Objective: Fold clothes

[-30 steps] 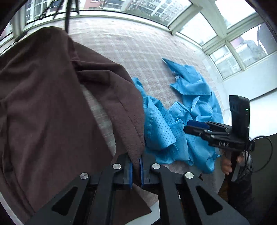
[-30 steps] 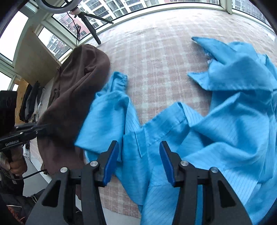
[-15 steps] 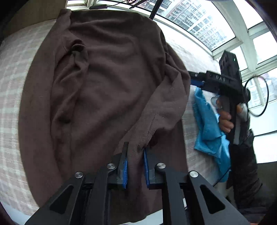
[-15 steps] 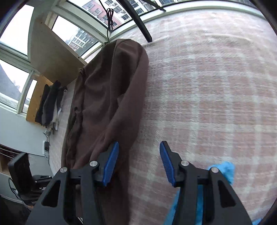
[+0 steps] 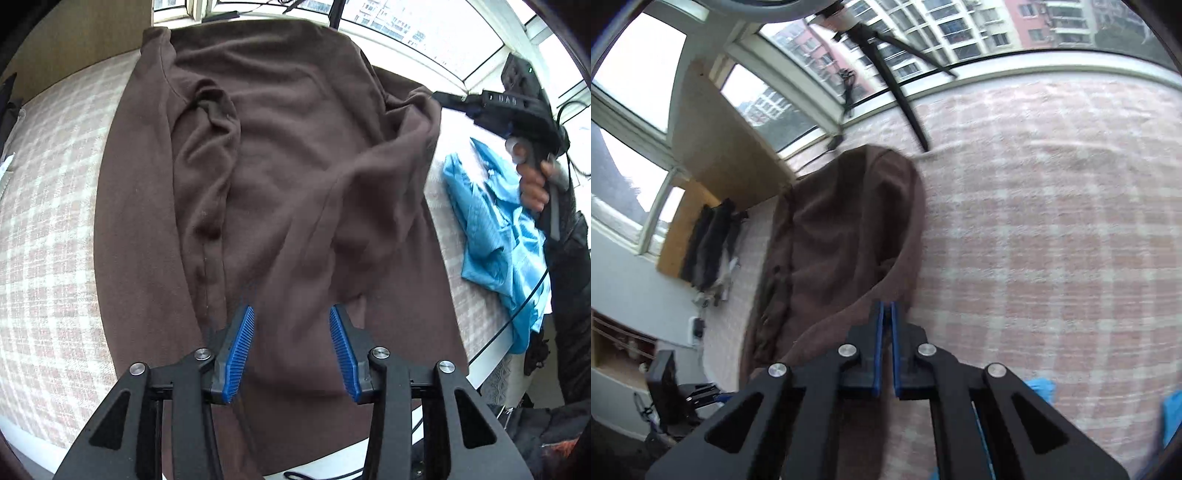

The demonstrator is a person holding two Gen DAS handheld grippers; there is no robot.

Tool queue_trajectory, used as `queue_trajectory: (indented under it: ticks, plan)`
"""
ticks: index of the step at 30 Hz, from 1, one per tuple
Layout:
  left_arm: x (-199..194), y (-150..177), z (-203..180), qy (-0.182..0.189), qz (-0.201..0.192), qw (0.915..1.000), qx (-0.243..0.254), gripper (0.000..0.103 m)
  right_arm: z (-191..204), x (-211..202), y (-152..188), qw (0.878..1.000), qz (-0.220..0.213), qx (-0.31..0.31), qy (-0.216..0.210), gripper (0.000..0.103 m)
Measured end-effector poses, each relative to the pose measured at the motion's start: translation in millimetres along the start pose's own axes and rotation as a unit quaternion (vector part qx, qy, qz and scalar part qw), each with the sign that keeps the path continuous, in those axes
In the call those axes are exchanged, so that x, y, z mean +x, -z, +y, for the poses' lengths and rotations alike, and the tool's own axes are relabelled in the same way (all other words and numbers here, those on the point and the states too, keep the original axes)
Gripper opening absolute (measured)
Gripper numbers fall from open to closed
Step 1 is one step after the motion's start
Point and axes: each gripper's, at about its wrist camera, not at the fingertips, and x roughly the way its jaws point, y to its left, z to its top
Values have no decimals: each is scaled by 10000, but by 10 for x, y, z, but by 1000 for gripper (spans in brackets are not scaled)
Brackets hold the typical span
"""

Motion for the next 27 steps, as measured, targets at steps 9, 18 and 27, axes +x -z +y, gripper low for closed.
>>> queue_trajectory:
  ticks: [9,18,27]
  plan:
    - [33,57,-56,48,184,9991,389,41,-227,-204,447,9961,516,706,107,54]
    - [-290,102,253,-59,-49,9985,550,41,983,319,1542,9898,1113,510,-729,54]
    - [-448,198,622,-16,-271,9982,536,45,1903,852,1774,9937,968,-469,307,60]
